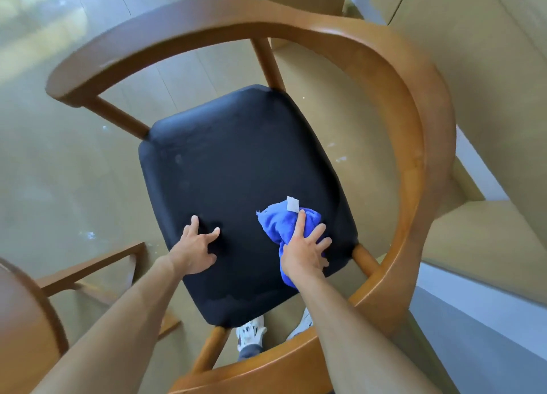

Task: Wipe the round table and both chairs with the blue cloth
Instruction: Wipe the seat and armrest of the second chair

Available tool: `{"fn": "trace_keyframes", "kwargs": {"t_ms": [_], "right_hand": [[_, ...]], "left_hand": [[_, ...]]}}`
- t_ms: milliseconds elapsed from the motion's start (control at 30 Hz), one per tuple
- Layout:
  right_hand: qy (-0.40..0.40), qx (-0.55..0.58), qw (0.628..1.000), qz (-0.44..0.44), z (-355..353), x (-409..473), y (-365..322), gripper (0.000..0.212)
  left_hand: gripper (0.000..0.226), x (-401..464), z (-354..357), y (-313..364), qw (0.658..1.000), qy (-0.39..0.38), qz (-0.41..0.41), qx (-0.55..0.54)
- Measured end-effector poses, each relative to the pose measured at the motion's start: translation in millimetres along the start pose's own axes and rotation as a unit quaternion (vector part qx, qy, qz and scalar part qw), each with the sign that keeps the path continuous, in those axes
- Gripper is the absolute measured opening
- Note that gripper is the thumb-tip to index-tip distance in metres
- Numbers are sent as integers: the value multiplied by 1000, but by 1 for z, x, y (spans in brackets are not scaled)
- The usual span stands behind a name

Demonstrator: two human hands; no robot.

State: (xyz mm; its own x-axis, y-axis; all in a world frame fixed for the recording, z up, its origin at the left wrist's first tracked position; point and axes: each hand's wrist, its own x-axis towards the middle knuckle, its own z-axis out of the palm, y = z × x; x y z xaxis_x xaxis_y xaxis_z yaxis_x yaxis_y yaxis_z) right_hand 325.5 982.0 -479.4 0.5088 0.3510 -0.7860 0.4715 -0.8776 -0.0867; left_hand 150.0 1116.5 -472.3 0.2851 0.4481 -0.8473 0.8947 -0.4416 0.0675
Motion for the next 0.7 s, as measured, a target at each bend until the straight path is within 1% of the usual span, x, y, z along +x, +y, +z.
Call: {"fn": "trace_keyframes", "kwargs": {"t_ms": [233,367,500,567,633,700], "right_hand": [[24,12,999,20,8,1,-7,98],[69,60,995,32,11,-7,-11,81],[140,145,977,65,16,-20,-21,71],[163,247,951,93,16,-28,-32,66],[177,371,902,128,17,-37,-46,63],[185,456,856,159,19,-46,-59,64]], "left_hand": [[73,0,-4,-10,999,-35,13,35],[73,1,-8,-12,997,-39,26,56],[75,-1,-7,-11,994,-49,50,80],[76,-2,-7,-12,992,-56,62,95],[77,-1,-12,-13,989,-62,74,109],[77,-1,-18,-15,986,-78,86,121]]}}
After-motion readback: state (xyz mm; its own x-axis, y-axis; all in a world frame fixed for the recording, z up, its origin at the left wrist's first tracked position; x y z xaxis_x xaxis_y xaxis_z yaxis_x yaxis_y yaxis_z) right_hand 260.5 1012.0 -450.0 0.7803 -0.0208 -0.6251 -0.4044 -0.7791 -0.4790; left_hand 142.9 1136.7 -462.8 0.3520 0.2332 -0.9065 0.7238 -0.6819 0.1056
